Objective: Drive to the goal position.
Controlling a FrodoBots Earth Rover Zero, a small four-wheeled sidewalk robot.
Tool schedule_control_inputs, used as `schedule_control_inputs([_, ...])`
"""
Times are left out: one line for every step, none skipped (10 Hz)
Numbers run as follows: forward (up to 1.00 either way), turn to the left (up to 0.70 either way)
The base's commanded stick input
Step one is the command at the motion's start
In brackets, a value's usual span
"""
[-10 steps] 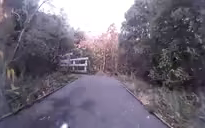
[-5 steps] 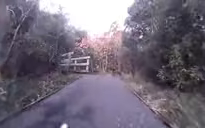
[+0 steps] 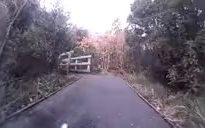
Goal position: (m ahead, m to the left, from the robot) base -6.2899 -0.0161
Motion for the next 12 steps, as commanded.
schedule_control_inputs([0.7,0.0])
schedule_control_inputs([0.7,0.0])
schedule_control_inputs([0.7,0.0])
schedule_control_inputs([0.7,0.0])
schedule_control_inputs([0.7,0.0])
schedule_control_inputs([0.7,0.0])
schedule_control_inputs([0.7,0.0])
schedule_control_inputs([0.7,0.0])
schedule_control_inputs([0.7,0.0])
schedule_control_inputs([0.7,0.0])
schedule_control_inputs([0.7,0.0])
schedule_control_inputs([0.7,0.0])
